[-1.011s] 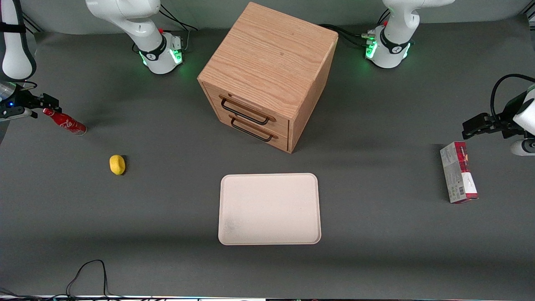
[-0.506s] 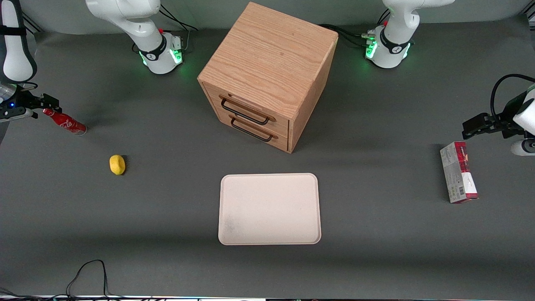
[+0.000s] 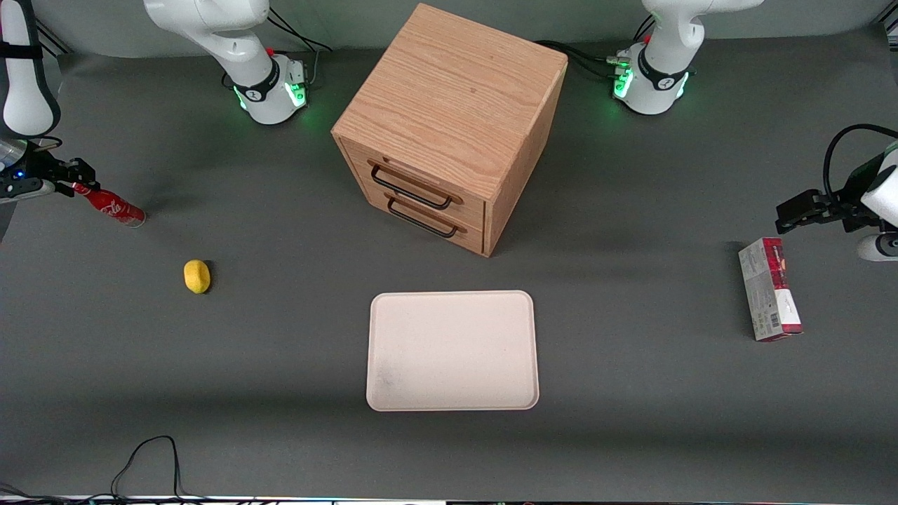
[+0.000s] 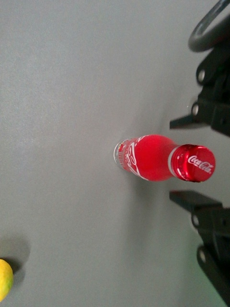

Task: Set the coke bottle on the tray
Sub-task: 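Lower the right gripper around the bottle neck and close it, then lift the bottle and carry it toward the cream tray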

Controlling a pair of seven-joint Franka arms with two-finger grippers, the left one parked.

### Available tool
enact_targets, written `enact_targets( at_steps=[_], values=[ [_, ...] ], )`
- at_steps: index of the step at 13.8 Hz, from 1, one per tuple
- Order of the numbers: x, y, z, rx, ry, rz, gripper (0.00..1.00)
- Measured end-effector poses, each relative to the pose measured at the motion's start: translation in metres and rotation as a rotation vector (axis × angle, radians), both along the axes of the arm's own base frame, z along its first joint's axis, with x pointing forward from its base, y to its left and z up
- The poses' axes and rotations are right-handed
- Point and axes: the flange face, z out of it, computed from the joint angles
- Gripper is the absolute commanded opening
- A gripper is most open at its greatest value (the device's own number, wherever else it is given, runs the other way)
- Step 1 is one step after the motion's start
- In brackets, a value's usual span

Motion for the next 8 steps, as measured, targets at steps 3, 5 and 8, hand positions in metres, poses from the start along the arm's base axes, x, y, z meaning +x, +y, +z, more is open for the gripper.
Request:
enact_targets(
  at_steps=[3,5,8],
  values=[
    [-0.0008,0.0003,-0.0003,0.005,0.006,-0.001,0.0],
    [-0.0009,0.0003,-0.0003,0.006,0.006,0.0,0.0],
    [0.002,0.0025,0.0043,0.019,0.021,0.006,0.0]
  ],
)
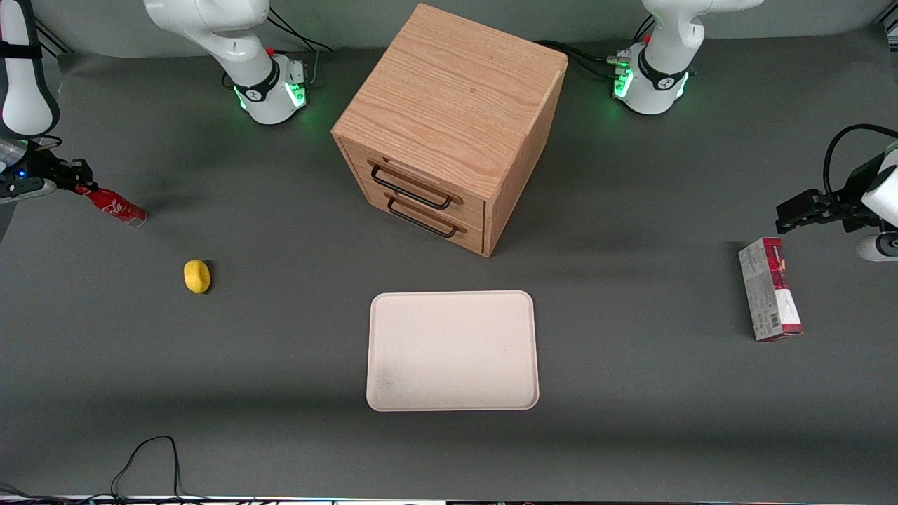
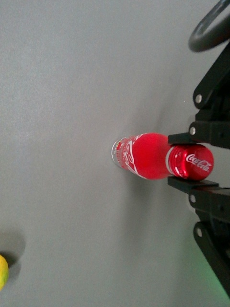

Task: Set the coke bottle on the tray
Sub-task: 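Lift the bottle and carry it toward the cream tray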

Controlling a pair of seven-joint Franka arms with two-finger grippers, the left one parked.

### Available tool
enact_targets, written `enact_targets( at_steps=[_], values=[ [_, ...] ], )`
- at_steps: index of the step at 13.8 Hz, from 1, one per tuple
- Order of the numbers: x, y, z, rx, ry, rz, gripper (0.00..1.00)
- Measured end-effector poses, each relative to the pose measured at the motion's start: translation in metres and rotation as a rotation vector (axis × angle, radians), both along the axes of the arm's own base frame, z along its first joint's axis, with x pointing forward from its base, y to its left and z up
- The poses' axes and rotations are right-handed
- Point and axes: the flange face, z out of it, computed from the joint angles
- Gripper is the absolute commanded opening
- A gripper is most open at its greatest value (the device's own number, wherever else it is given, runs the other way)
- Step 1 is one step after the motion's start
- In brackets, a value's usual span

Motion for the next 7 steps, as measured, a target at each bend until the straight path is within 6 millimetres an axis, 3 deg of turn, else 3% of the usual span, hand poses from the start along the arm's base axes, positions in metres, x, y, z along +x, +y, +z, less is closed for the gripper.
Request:
enact_targets(
  at_steps=[1,3,7],
  values=[
    [0.008,0.001,0.013,0.004,0.0,0.012,0.0],
    [0.034,0.004,0.061,0.003,-0.008,0.045,0.0],
    [0.08,0.023,0.199,-0.006,-0.022,0.111,0.0]
  ],
)
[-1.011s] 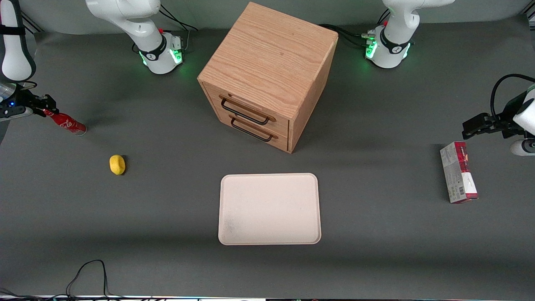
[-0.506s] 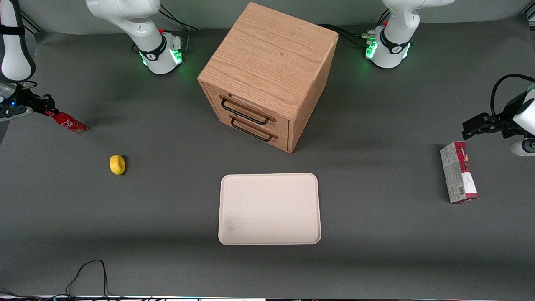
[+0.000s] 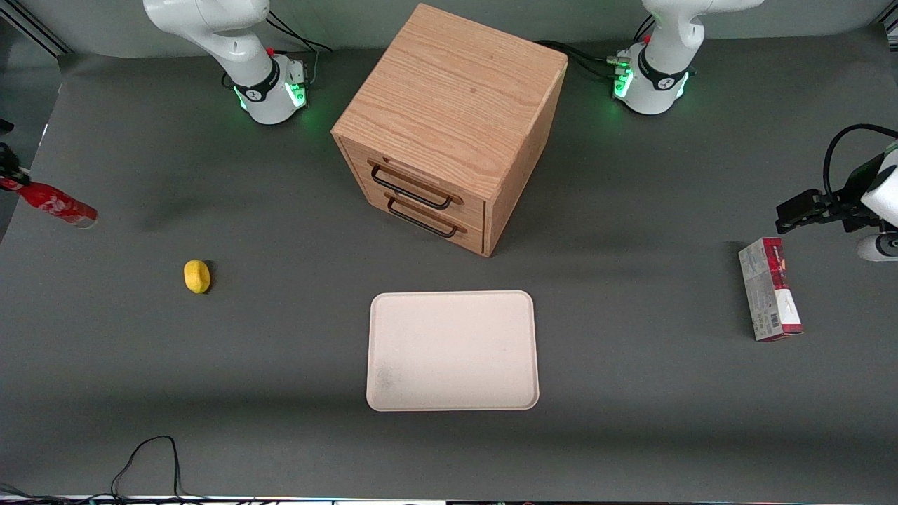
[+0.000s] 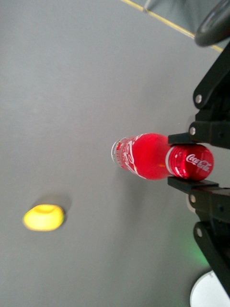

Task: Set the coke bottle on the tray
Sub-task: 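Lift the bottle and carry it toward the cream tray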

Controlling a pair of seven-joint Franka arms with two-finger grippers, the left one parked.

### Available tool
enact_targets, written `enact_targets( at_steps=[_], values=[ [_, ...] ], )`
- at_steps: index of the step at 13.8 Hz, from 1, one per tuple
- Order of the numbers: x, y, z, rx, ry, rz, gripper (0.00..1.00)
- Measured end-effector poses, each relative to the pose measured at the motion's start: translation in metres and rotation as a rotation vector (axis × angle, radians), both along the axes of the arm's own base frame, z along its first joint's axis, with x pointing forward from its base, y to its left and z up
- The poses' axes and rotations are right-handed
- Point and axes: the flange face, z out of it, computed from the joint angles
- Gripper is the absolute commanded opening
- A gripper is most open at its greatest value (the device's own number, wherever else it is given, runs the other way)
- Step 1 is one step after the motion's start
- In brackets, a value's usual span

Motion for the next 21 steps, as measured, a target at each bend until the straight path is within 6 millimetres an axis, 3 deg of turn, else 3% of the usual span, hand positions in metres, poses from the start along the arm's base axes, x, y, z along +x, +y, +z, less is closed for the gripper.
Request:
enact_targets(
  at_steps=[3,5,7,9,13,16,18,19,21],
  values=[
    [0.009,0.02,0.093,-0.02,-0.033,0.031,0.0],
    [0.003,0.027,0.143,-0.038,-0.066,0.035,0.0],
    [0.009,0.046,0.17,-0.052,-0.095,0.062,0.0],
    [0.035,0.083,0.179,-0.045,-0.119,0.097,0.0],
    [0.115,0.197,0.179,0.005,-0.098,0.146,0.0],
    [0.171,0.327,0.159,-0.008,-0.086,0.182,0.0],
    [0.189,0.423,0.135,0.019,-0.075,0.167,0.0],
    [0.194,0.462,0.123,0.034,-0.074,0.165,0.0],
    [0.2,0.52,0.104,0.038,-0.09,0.181,0.0]
  ],
)
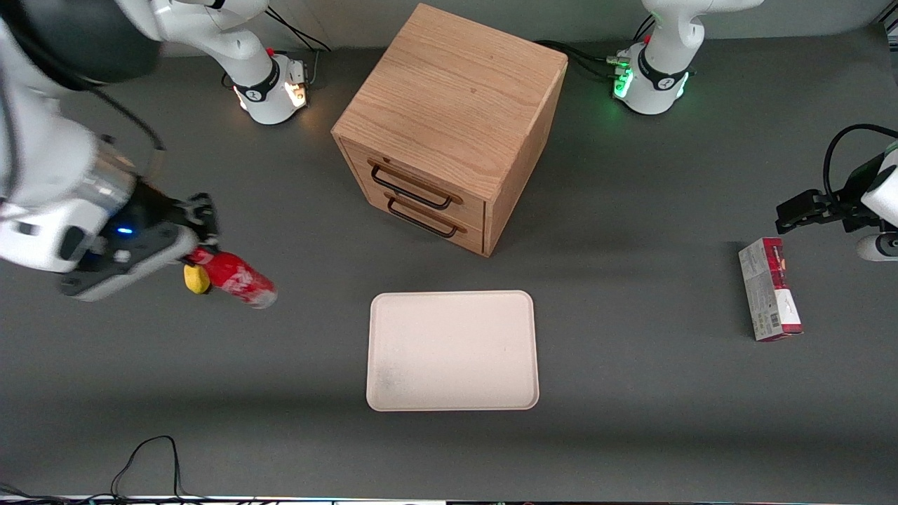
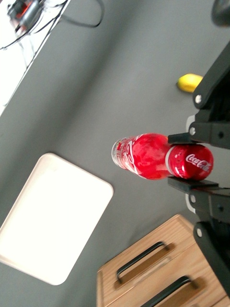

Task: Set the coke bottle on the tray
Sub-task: 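Lift the bottle and carry it toward the cream tray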

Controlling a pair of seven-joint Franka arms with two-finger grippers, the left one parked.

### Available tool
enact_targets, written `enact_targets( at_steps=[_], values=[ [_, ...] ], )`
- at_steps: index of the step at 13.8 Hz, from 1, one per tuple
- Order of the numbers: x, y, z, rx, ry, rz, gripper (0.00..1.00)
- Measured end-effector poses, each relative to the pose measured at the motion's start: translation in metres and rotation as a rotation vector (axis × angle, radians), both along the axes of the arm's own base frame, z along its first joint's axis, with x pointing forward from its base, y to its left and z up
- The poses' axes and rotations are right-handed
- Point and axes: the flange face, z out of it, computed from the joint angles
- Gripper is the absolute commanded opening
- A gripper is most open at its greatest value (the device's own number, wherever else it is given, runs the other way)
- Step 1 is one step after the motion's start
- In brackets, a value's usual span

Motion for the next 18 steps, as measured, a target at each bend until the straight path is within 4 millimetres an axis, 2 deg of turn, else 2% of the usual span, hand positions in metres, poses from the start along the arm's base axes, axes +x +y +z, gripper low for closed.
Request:
enact_targets(
  at_steps=[2,4,6,7,10,12,16,18],
  values=[
    [-0.005,0.056,-0.016,-0.022,-0.025,0.02,0.0],
    [-0.019,0.109,-0.028,-0.026,-0.043,0.046,0.0],
    [-0.031,0.146,-0.036,-0.024,-0.053,0.081,0.0],
    [-0.033,0.155,-0.041,-0.023,-0.054,0.093,0.0],
    [-0.022,0.159,-0.065,-0.03,-0.046,0.091,0.0],
    [-0.006,0.159,-0.096,-0.043,-0.032,0.084,0.0],
    [0.031,0.156,-0.174,-0.06,-0.025,0.064,0.0],
    [0.046,0.152,-0.202,-0.058,-0.04,0.053,0.0]
  ],
)
